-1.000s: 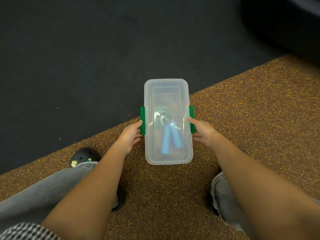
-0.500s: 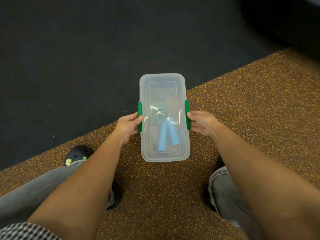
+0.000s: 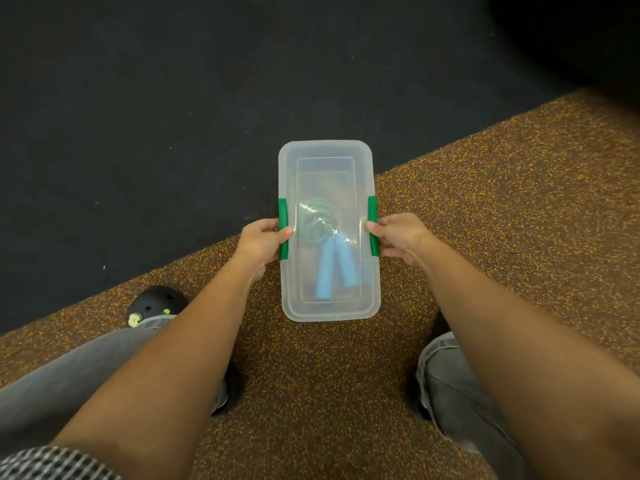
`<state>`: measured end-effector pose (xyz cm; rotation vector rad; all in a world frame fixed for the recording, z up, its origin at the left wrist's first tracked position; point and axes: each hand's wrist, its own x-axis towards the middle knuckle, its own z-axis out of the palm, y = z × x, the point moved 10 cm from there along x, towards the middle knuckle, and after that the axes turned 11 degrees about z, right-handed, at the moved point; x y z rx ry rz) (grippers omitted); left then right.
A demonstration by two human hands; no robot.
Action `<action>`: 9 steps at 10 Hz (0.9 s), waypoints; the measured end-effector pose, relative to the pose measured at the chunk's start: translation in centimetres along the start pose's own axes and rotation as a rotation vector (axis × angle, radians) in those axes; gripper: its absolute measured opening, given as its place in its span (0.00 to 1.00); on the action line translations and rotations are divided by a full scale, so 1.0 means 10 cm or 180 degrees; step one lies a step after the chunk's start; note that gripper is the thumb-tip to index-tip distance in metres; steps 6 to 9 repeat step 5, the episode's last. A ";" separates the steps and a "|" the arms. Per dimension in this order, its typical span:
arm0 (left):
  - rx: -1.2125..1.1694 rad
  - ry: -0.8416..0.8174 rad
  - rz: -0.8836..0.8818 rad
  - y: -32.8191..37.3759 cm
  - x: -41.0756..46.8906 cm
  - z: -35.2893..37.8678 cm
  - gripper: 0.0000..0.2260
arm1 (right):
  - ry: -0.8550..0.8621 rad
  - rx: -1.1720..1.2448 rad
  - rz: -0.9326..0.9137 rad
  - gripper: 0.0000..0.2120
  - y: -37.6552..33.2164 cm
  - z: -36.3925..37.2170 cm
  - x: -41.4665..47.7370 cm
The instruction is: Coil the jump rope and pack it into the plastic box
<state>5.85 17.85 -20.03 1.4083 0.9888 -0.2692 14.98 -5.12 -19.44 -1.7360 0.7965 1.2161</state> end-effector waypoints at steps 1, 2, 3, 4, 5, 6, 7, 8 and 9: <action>0.0116 0.0153 0.0059 -0.03 0.03 -0.01 0.16 | 0.0246 -0.0187 -0.0038 0.20 -0.02 0.03 0.02; 0.0447 0.0274 0.0255 0.01 0.02 -0.03 0.17 | 0.0684 -0.0708 -0.0199 0.20 -0.05 0.01 0.03; 0.1135 0.0282 0.0587 0.12 -0.09 0.00 0.18 | 0.0971 -0.1033 -0.0428 0.19 -0.10 0.02 -0.09; 0.1672 0.0199 0.0756 0.15 -0.18 0.09 0.21 | 0.1096 -0.1270 -0.0661 0.18 -0.08 0.06 -0.21; 0.2001 0.0295 0.0801 0.25 -0.35 0.14 0.28 | 0.1138 -0.1177 -0.0736 0.21 -0.03 0.02 -0.38; 0.2001 0.0295 0.0801 0.25 -0.35 0.14 0.28 | 0.1138 -0.1177 -0.0736 0.21 -0.03 0.02 -0.38; 0.2001 0.0295 0.0801 0.25 -0.35 0.14 0.28 | 0.1138 -0.1177 -0.0736 0.21 -0.03 0.02 -0.38; 0.2001 0.0295 0.0801 0.25 -0.35 0.14 0.28 | 0.1138 -0.1177 -0.0736 0.21 -0.03 0.02 -0.38; 0.2001 0.0295 0.0801 0.25 -0.35 0.14 0.28 | 0.1138 -0.1177 -0.0736 0.21 -0.03 0.02 -0.38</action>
